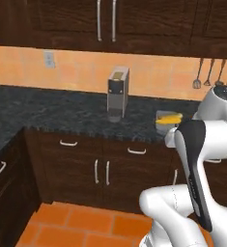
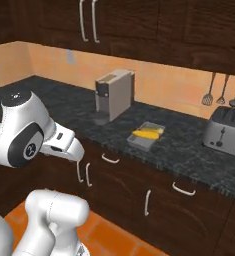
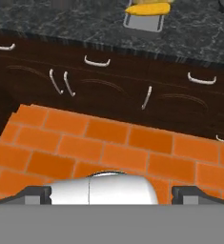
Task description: Take the meat container that has the shrimp and place it on the second highest rack of the freezer. Then take the vegetable container that has the corn and cucumber and place it on the highest rack of the freezer.
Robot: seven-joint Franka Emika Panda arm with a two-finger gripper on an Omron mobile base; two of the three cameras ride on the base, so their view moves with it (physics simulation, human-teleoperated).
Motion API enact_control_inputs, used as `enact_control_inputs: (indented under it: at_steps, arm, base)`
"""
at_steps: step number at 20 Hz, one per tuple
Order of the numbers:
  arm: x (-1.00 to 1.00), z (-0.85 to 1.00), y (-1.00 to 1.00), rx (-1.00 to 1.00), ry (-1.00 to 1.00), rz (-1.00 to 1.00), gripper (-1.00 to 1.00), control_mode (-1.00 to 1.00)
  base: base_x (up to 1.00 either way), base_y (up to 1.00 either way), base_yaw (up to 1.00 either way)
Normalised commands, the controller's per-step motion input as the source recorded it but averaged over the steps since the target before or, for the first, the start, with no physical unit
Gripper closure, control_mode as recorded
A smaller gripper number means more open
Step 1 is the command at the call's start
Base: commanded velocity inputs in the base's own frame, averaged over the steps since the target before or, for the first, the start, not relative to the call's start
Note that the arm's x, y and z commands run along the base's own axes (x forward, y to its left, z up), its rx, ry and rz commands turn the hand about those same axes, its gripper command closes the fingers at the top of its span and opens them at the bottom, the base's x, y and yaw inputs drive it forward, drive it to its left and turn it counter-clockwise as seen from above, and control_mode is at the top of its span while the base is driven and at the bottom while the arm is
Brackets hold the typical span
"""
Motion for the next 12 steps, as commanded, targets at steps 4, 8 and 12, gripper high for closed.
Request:
enact_control_inputs:
  at_steps: [4, 8, 12]
  arm:
    - [0.00, 0.00, 0.00, 0.00, 0.00, 0.00, -1.00, 1.00]
    - [0.00, 0.00, 0.00, 0.00, 0.00, 0.00, -1.00, 1.00]
    - [0.00, 0.00, 0.00, 0.00, 0.00, 0.00, -1.00, 1.00]
  base:
    - [0.68, 0.43, -0.62]
    - [0.79, 0.38, -0.58]
    - [0.79, 0.32, -0.42]
